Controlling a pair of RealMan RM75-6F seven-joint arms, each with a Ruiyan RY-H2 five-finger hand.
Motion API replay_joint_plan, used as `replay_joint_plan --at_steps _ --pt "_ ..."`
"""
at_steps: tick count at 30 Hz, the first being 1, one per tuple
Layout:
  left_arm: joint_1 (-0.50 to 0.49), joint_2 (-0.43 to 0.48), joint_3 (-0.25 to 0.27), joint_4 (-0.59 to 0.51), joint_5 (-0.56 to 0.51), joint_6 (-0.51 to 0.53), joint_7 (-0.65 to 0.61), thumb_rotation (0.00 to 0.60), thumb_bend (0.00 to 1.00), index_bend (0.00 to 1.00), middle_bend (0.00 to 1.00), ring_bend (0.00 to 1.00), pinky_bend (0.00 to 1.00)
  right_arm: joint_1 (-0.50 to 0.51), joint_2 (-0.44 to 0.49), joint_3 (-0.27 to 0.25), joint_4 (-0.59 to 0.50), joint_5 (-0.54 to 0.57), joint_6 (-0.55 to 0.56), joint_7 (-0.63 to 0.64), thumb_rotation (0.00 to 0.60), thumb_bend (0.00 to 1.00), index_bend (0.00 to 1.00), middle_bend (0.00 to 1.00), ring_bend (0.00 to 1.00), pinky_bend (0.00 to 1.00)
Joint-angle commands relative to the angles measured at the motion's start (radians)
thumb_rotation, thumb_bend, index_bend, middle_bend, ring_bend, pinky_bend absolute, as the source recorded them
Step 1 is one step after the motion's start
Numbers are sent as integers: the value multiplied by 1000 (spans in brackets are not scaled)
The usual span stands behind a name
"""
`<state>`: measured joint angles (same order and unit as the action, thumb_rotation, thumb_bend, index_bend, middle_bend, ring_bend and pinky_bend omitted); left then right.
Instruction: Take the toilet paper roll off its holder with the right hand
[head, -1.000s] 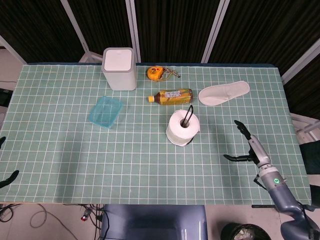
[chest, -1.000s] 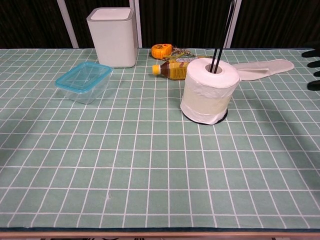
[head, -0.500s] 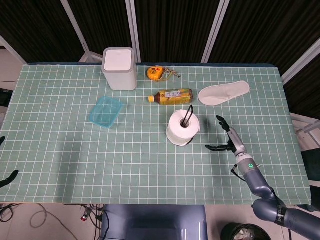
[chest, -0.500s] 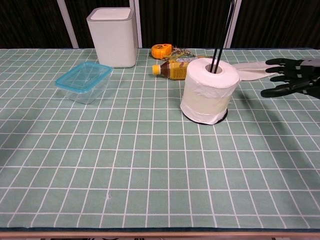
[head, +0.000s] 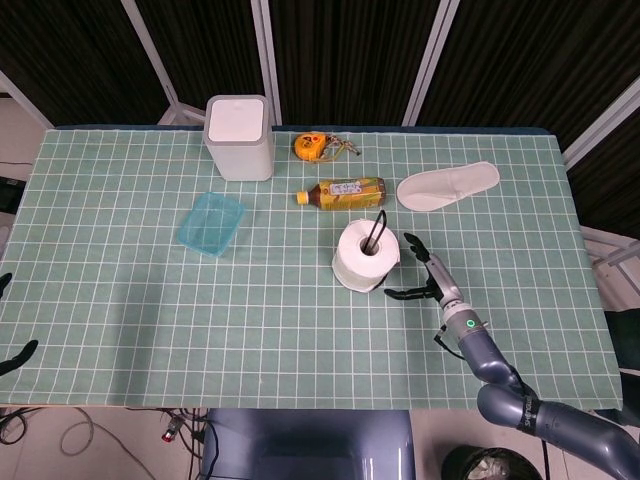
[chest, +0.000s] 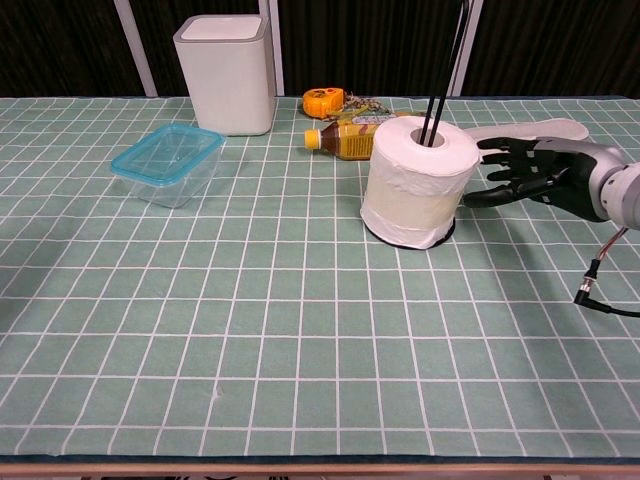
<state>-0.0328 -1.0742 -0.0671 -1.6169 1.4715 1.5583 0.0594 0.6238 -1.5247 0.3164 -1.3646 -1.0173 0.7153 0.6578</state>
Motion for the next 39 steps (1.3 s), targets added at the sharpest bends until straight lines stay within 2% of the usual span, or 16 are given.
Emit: replay_joint_plan --at_steps 1,14,28,31,35,39 --pt "0 0 0 0 -1 -1 1 600 176 43 0 0 15 15 -28 9 25 14 -14 -5 600 0 0 0 0 0" --pt "-6 -3 3 1 -9 -19 11 600 176 43 0 0 15 64 -128 53 109 66 -15 -48 600 0 0 0 0 0" --pt "-6 1 0 4 -17 -24 0 600 176 43 0 0 15 103 -183 89 156 128 -44 -96 600 0 3 2 0 0" --pt "-6 1 1 4 -16 -24 -2 600 176 43 0 0 14 105 -196 95 168 138 -38 -102 600 0 63 58 39 0" --pt "-6 2 1 5 -16 -25 -4 600 176 43 0 0 15 103 -221 115 183 145 -2 -102 600 0 238 235 197 0" --pt "-6 3 1 4 -17 -24 -6 600 176 43 0 0 15 99 -240 133 191 141 42 -105 600 0 358 316 274 25"
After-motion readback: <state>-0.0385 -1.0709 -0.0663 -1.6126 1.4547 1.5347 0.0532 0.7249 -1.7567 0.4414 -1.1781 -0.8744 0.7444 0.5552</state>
